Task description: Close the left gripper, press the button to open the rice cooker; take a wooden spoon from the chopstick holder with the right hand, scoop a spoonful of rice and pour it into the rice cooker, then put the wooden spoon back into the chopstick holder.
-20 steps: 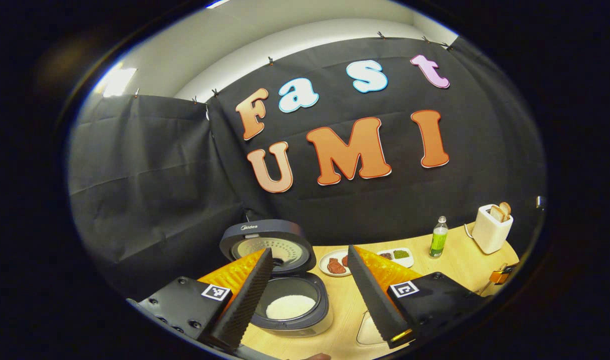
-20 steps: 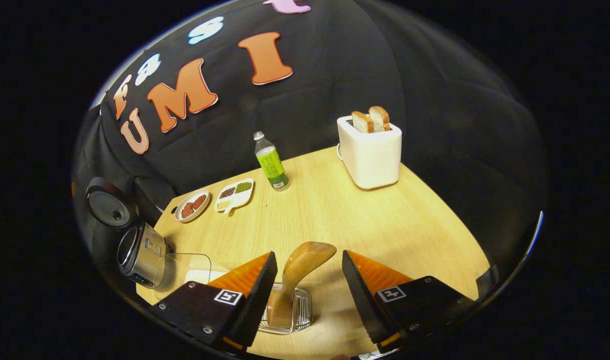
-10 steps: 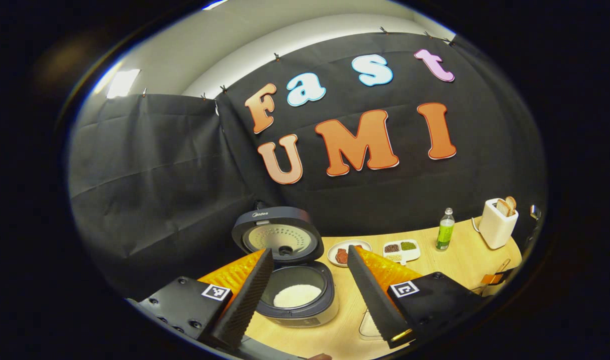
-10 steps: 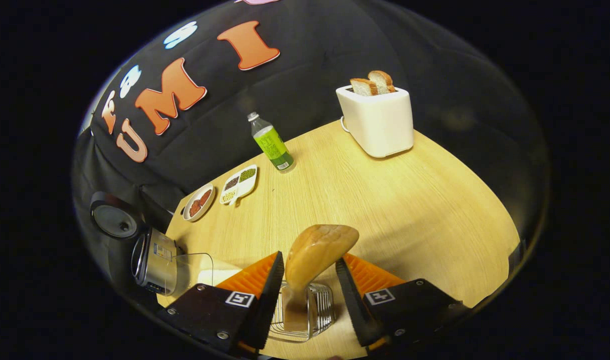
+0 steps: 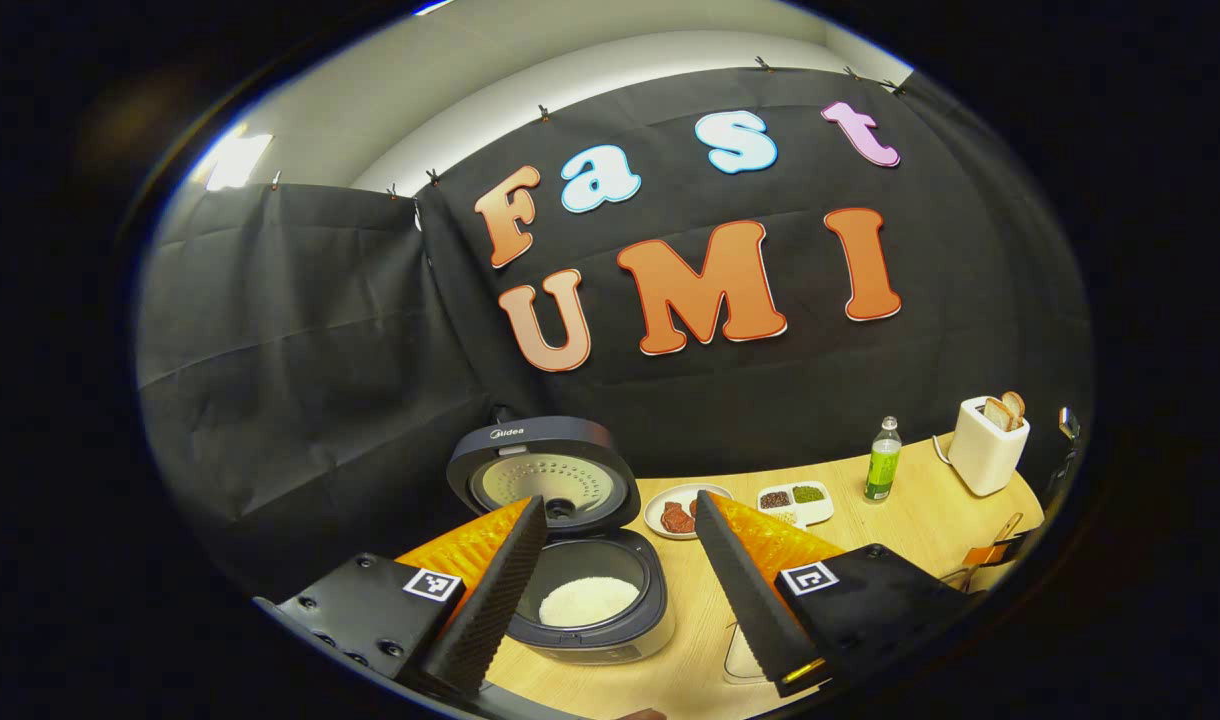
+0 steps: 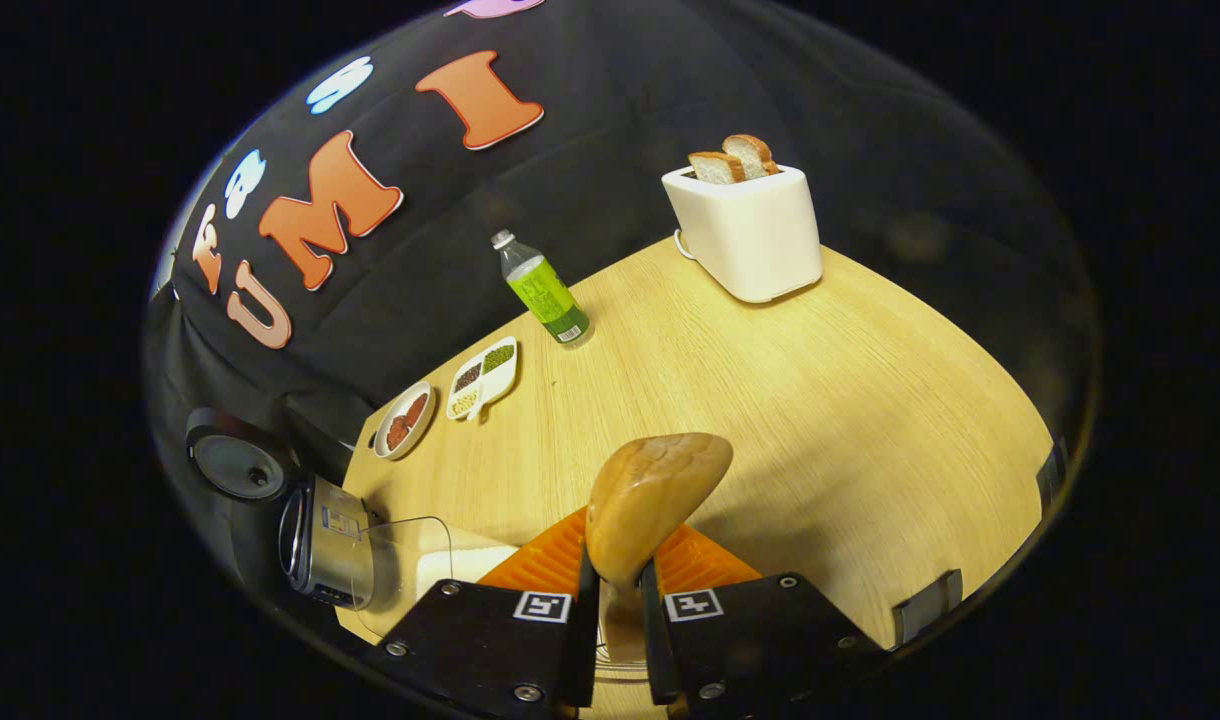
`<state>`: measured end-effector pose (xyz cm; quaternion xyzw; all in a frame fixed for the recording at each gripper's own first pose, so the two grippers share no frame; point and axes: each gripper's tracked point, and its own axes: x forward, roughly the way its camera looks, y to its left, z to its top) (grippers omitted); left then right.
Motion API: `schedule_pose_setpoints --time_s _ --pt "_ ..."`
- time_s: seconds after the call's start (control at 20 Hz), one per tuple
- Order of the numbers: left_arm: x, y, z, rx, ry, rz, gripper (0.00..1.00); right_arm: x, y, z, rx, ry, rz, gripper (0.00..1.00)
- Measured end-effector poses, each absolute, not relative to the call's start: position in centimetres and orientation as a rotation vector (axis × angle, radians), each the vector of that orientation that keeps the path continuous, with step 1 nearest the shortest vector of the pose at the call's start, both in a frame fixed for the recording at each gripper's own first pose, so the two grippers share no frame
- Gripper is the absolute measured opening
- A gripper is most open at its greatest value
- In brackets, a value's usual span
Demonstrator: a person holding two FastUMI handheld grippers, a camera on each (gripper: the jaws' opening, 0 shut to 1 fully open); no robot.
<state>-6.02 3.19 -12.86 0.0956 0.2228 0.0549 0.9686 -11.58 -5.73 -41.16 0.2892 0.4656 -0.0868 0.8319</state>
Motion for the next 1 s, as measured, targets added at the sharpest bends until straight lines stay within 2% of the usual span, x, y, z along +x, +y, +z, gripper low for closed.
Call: schedule_pose_setpoints --time_s 0.4,0.85,0.9,0.95,1.0 --pt "-3.1 4.2 -14.5 0.148 0.448 0.025 1.00 -12.1 -5.1 -38.2 0.527 0.827 -0.232 0.19" --pt "-1.9 5.3 -15.2 0.104 0.429 -0.018 1.00 -11.7 -4.7 -32.9 0.417 0.774 -0.218 0.15" --pt "-1.7 5.6 -15.2 0.104 0.422 -0.016 0.93 -11.3 -4.7 -31.9 0.398 0.758 -0.217 0.15" --pt "-1.6 5.8 -14.9 0.100 0.408 -0.018 0.93 -11.0 -4.6 -31.0 0.381 0.741 -0.214 0.15" --pt "-1.5 6.1 -14.6 0.096 0.394 -0.018 1.00 -10.6 -4.3 -29.9 0.369 0.723 -0.208 0.15"
